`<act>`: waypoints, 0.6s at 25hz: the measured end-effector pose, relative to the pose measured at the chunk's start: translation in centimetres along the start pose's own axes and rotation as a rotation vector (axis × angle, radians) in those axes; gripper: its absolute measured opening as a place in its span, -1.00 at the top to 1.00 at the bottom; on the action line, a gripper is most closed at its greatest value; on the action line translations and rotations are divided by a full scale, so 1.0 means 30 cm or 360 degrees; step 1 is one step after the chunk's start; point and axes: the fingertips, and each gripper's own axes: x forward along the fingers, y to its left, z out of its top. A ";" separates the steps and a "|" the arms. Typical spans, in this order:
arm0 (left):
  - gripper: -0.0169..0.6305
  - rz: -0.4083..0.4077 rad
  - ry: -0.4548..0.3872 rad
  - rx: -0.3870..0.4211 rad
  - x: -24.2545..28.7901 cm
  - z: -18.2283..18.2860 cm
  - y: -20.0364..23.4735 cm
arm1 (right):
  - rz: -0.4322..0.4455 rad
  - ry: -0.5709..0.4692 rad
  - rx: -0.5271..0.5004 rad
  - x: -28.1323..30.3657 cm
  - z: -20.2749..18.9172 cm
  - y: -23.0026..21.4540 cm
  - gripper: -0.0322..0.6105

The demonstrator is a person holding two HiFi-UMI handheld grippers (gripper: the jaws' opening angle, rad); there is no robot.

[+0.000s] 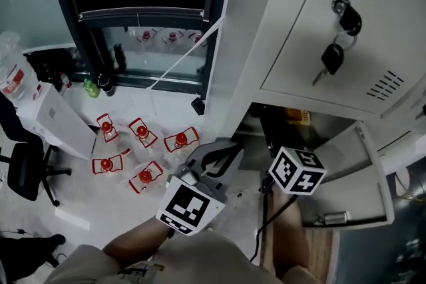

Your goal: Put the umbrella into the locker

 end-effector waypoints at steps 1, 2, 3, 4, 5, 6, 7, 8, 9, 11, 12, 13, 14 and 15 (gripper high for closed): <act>0.93 0.0000 0.0003 -0.0002 0.003 -0.004 -0.004 | 0.0010 0.0016 -0.0016 0.009 0.002 0.004 0.82; 0.93 -0.0003 0.0006 0.0006 0.005 -0.007 -0.007 | 0.0020 0.0030 -0.0033 0.020 0.005 0.007 0.82; 0.93 -0.0007 0.0009 0.0020 0.008 -0.008 -0.011 | 0.0028 0.0041 -0.0052 0.031 0.008 0.010 0.82; 0.93 -0.0011 0.0010 0.0027 0.010 -0.009 -0.014 | 0.0036 0.0049 -0.0071 0.044 0.012 0.013 0.82; 0.93 -0.0013 0.0010 0.0023 0.012 -0.009 -0.017 | 0.0043 0.0055 -0.0087 0.057 0.015 0.014 0.82; 0.93 -0.0015 0.0008 0.0013 0.014 -0.010 -0.021 | 0.0049 0.0060 -0.0100 0.069 0.018 0.016 0.82; 0.93 -0.0016 0.0005 0.0003 0.015 -0.010 -0.024 | 0.0053 0.0065 -0.0110 0.081 0.020 0.018 0.82; 0.93 -0.0017 0.0001 -0.0006 0.015 -0.010 -0.027 | 0.0054 0.0069 -0.0120 0.092 0.022 0.019 0.82; 0.93 -0.0017 -0.0003 -0.0008 0.017 -0.009 -0.028 | 0.0055 0.0074 -0.0134 0.102 0.023 0.021 0.82; 0.93 -0.0018 -0.0007 -0.0006 0.021 -0.009 -0.029 | 0.0058 0.0093 -0.0169 0.120 0.025 0.026 0.82; 0.93 -0.0016 -0.0008 -0.0012 0.024 -0.009 -0.028 | 0.0061 0.0105 -0.0185 0.129 0.025 0.028 0.82; 0.93 -0.0014 -0.0010 -0.0024 0.026 -0.009 -0.028 | 0.0063 0.0114 -0.0199 0.138 0.027 0.030 0.82; 0.93 -0.0012 -0.0013 -0.0037 0.027 -0.008 -0.027 | 0.0065 0.0122 -0.0210 0.146 0.029 0.032 0.82; 0.93 -0.0011 -0.0017 -0.0045 0.027 -0.006 -0.026 | 0.0068 0.0127 -0.0225 0.155 0.030 0.033 0.82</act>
